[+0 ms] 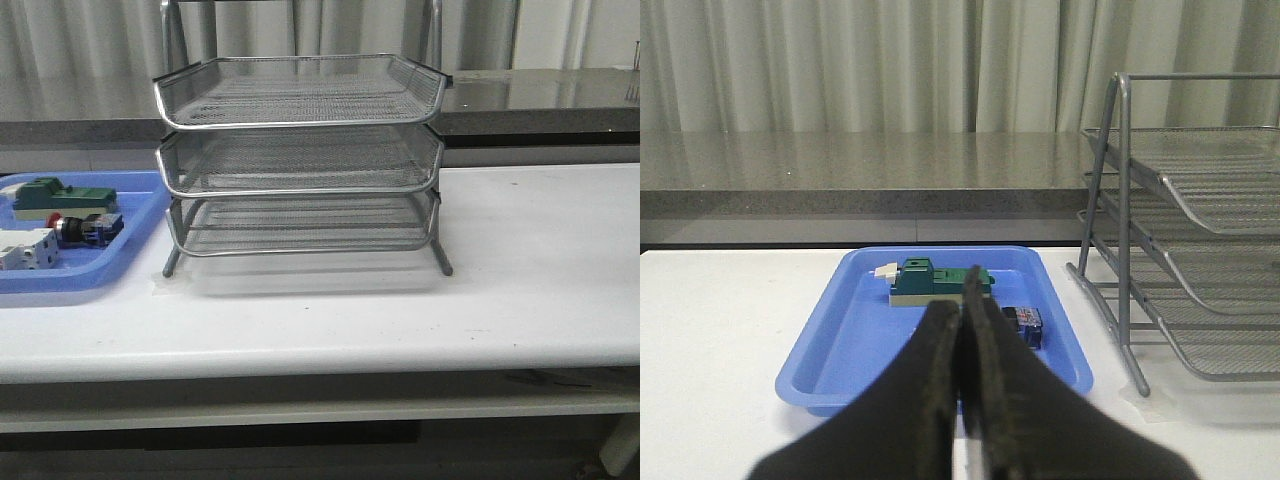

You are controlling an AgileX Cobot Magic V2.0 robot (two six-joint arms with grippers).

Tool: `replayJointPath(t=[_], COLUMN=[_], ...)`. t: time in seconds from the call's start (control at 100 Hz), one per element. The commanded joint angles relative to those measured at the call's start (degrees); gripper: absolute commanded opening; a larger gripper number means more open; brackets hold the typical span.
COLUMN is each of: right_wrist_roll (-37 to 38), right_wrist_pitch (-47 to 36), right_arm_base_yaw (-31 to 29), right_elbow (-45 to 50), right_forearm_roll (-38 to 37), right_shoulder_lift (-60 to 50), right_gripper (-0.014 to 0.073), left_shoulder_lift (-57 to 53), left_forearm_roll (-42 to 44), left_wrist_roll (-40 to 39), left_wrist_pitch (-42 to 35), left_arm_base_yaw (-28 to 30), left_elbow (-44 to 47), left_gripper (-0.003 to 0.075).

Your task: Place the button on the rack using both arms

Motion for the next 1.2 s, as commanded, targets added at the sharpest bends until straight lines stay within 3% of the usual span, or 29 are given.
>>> replayJointPath(t=[0.0,0.22,0.29,0.52,0.76,0.9,1.19], right_wrist_roll=[-1.3,-5.2,-7.6,-23.0,-49.9,-62.1,-63.3], right_wrist_pitch=[-3.7,-7.0,-9.0,-11.5,-9.4,-6.3,-0.4], right_arm_base_yaw=[-0.2,-0.2,-0.2,-0.2,-0.2,-0.2,-0.2], right_elbow=[-2.1,-2.1,-2.1,-2.1,-2.1,-2.1,-9.3], right_forearm_roll=[4.0,12.3,15.4,35.1,64.6,78.2,78.5], right_shoulder_lift=[1.9,6.1,7.5,15.2,26.3,32.4,43.6], right_gripper=[-0.0032,0.0276,0.0333,0.033,0.033,0.033,0.033], left_shoulder_lift=[-1.7,-1.7,-1.7,-1.7,-1.7,-1.7,-1.7], left_forearm_roll=[-0.2,-0.2,-0.2,-0.2,-0.2,-0.2,-0.2], left_wrist_roll=[-0.4,-0.4,-0.4,-0.4,-0.4,-0.4,-0.4], left_wrist_pitch=[-4.8,-4.8,-4.8,-4.8,-4.8,-4.8,-4.8], left_arm_base_yaw=[-0.1,-0.1,-0.1,-0.1,-0.1,-0.1,-0.1], left_elbow=[1.8,1.8,1.8,1.8,1.8,1.8,1.8], left_gripper=[-0.002,-0.002,-0.002,-0.002,-0.002,-0.002,-0.002])
